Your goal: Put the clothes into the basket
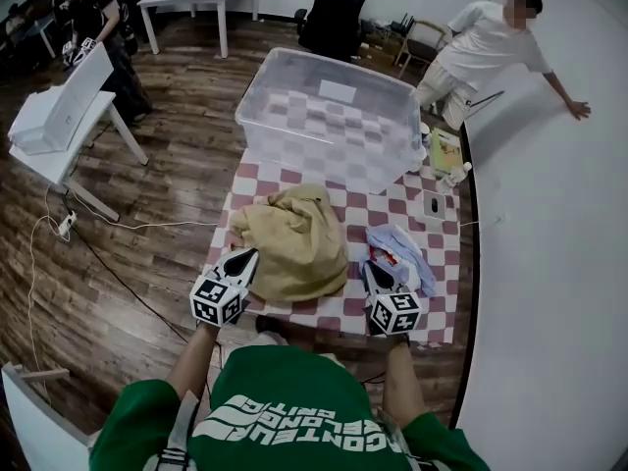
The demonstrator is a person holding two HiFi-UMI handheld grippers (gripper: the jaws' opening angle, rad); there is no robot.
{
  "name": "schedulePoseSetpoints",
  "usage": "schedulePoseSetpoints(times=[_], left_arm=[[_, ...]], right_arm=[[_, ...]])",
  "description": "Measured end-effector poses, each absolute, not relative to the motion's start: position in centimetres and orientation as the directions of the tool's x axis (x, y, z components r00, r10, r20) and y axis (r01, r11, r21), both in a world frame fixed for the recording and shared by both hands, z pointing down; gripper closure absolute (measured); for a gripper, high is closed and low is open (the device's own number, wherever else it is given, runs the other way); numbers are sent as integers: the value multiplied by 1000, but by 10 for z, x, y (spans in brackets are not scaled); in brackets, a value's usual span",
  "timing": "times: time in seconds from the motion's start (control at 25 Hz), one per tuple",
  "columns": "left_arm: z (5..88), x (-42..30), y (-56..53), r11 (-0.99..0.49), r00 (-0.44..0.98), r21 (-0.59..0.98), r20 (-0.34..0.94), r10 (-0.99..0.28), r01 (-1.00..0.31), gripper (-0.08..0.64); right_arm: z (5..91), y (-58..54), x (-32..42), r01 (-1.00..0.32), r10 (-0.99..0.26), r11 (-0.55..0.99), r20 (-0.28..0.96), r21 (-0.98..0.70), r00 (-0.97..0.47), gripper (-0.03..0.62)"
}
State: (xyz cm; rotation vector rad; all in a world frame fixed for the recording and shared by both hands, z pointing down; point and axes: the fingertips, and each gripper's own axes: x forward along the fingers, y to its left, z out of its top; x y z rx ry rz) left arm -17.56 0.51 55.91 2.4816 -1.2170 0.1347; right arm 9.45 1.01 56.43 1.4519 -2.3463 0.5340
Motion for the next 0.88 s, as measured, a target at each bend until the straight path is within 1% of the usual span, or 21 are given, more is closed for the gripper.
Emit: schedulePoseSetpoints(times=[0.32, 0.6, 0.76, 0.8, 0.84, 0.88], left_arm=[[602, -202, -4, -560, 627, 284, 305, -717, -778, 555], [631, -215, -16, -562, 638, 302, 363, -679, -770, 545], [647, -213, -28, -580, 649, 293, 395, -651, -760, 420], [651, -212, -31, -588, 652, 288, 401, -643, -756, 393], [655, -211, -35, -595, 656, 282, 407, -636, -753, 364], [660, -210, -39, -602, 658, 276, 415, -628, -749, 332]], right_arm=[[596, -10, 48, -868, -710, 474, 518, -149, -477, 582], [619, -15, 33, -860, -672, 487, 563, -152, -480, 580], [634, -18, 31, -864, -666, 478, 577, -156, -473, 577], [638, -18, 30, -861, -658, 482, 583, -160, -477, 562], [644, -17, 28, -856, -646, 490, 590, -166, -484, 523], [649, -17, 26, -849, -631, 500, 600, -171, -492, 472]])
